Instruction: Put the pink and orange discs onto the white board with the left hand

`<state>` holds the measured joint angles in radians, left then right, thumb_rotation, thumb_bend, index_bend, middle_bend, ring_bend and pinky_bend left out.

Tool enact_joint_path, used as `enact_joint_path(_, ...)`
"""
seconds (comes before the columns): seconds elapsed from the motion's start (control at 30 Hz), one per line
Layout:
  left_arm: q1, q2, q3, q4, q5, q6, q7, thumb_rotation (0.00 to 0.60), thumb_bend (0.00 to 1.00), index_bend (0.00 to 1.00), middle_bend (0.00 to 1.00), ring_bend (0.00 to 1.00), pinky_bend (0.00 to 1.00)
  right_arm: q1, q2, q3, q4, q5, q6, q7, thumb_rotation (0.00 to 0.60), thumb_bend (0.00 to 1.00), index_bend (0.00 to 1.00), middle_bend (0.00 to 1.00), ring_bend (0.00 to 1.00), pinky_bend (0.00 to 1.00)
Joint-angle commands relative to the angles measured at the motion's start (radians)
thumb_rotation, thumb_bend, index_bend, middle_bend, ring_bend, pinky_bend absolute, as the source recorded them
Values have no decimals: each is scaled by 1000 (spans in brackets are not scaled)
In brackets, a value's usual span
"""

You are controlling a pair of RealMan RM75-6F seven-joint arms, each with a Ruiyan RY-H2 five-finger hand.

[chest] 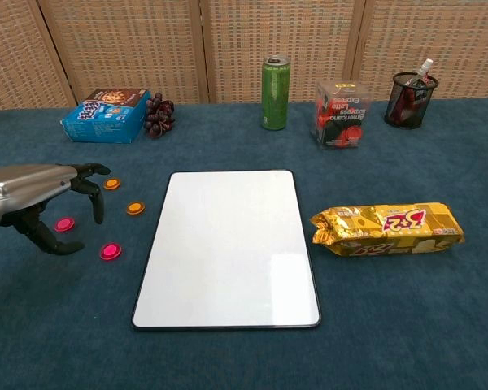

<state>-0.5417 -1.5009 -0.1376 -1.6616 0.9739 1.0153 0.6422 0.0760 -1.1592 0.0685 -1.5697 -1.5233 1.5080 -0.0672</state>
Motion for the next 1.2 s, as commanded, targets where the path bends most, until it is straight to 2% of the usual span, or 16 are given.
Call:
enact_joint_path(0.03,-19,-27,4,21,-27,7,26,600,323,417,0,0,0,0,1,0,-1,2,-2,3,600,0,0,0,0,0)
enact_joint_path(0.9,-69,-124,47,129,-96,27,38,600,313,418,0,0,0,2,9,-2,-8,9,-13,21,600,0,0,0,0,0)
enact_joint_path(1.2,-79,-133,45,128,-98,39,30,600,343,561,0,0,0,3,12,-1,-11,12,-17,28,600,0,0,0,0,0)
